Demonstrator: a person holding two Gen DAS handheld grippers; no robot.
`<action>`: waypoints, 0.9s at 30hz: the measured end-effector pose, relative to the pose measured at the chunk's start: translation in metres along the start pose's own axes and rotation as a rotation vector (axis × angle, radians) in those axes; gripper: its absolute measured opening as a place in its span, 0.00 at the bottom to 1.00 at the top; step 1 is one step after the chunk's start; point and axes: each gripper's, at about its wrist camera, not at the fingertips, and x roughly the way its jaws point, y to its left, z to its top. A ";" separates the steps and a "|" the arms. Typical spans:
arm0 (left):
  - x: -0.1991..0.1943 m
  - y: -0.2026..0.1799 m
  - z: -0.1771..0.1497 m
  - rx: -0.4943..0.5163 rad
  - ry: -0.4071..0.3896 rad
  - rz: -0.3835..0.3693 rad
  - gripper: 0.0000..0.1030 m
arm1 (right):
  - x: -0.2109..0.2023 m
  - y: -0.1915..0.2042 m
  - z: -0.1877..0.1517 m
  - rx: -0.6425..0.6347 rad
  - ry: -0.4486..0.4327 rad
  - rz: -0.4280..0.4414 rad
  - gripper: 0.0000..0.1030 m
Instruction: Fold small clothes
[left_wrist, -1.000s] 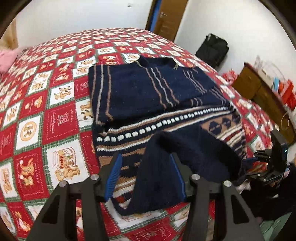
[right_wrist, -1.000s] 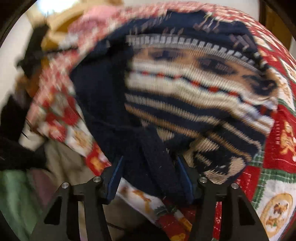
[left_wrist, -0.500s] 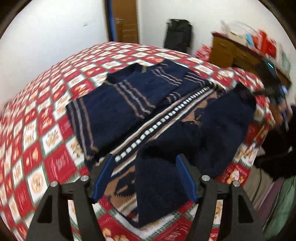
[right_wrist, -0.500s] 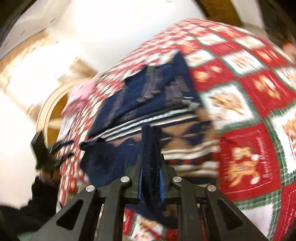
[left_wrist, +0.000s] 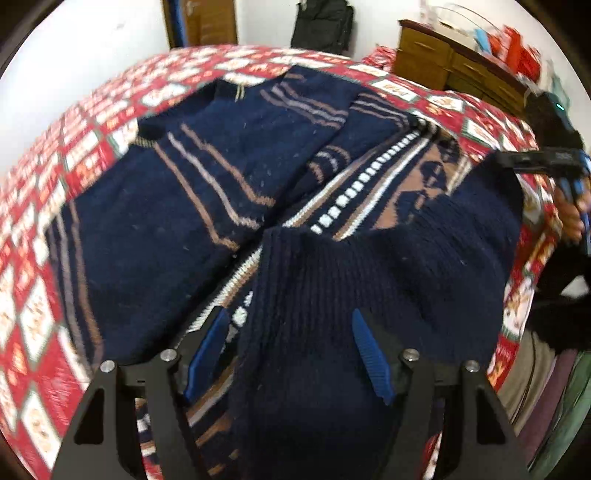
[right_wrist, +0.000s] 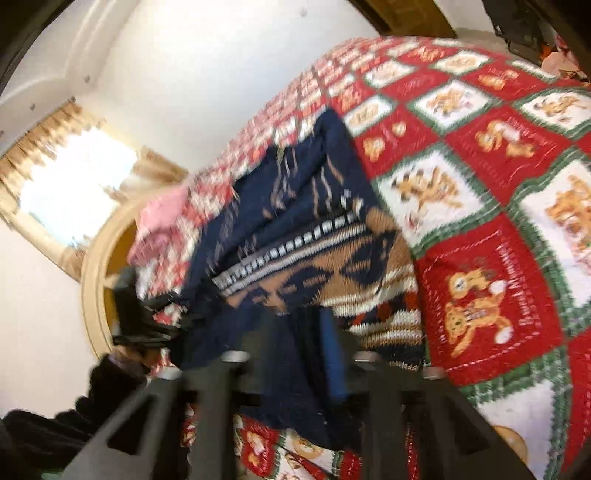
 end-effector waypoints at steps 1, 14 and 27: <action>0.003 0.000 0.000 -0.012 -0.003 -0.002 0.70 | -0.004 0.000 0.000 0.002 -0.018 -0.007 0.71; 0.000 -0.005 -0.005 -0.057 -0.060 -0.045 0.71 | 0.021 0.011 -0.014 -0.102 0.089 -0.108 0.74; -0.001 0.002 -0.006 -0.124 -0.080 -0.120 0.76 | 0.062 0.020 -0.036 -0.235 0.244 -0.230 0.11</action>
